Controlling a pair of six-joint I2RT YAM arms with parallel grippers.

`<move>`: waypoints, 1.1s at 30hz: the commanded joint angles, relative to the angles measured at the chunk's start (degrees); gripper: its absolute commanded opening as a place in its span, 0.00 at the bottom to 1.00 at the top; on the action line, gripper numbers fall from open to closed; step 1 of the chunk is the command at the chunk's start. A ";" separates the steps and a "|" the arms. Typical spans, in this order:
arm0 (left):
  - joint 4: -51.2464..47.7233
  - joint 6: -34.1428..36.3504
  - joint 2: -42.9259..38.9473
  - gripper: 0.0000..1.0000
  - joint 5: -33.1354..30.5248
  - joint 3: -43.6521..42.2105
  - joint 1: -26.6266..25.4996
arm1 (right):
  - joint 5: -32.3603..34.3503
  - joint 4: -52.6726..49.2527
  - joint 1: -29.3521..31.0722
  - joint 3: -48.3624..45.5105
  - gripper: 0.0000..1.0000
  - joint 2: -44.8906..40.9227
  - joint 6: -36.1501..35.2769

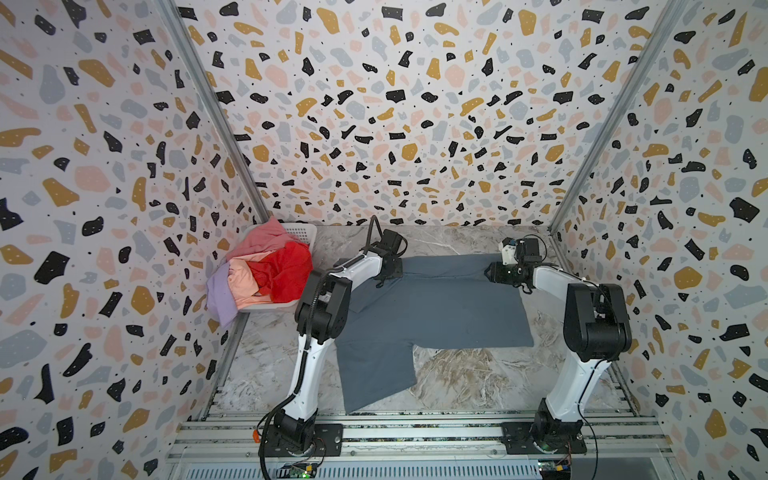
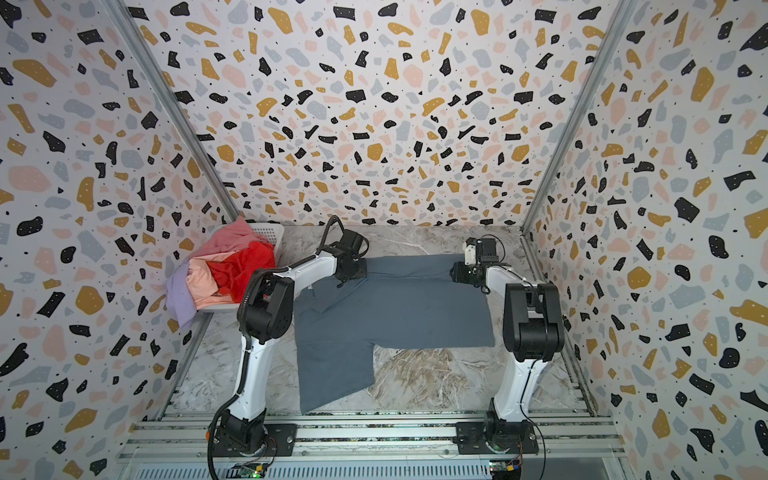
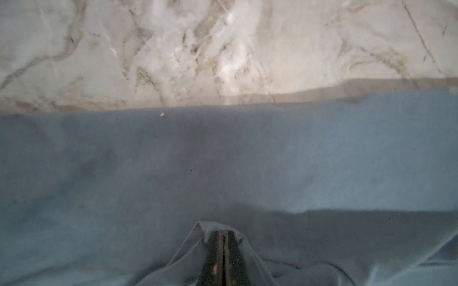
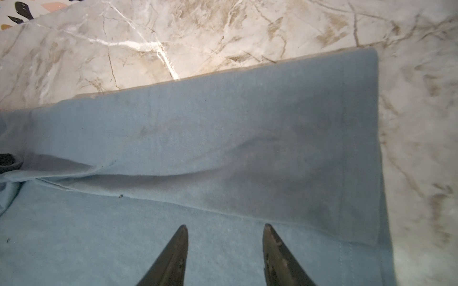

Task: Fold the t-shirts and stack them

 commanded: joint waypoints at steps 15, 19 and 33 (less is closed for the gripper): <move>-13.53 10.90 -24.15 0.25 17.84 -17.35 -4.58 | -0.01 0.22 -0.28 -0.97 0.49 -0.13 -0.04; -11.98 11.30 -27.98 0.44 12.71 -20.79 -4.04 | 0.06 0.20 -0.15 -1.57 0.49 -0.65 0.33; -0.59 5.88 -19.65 0.46 8.60 -19.91 3.15 | -0.06 3.33 0.68 1.89 0.50 -1.34 4.36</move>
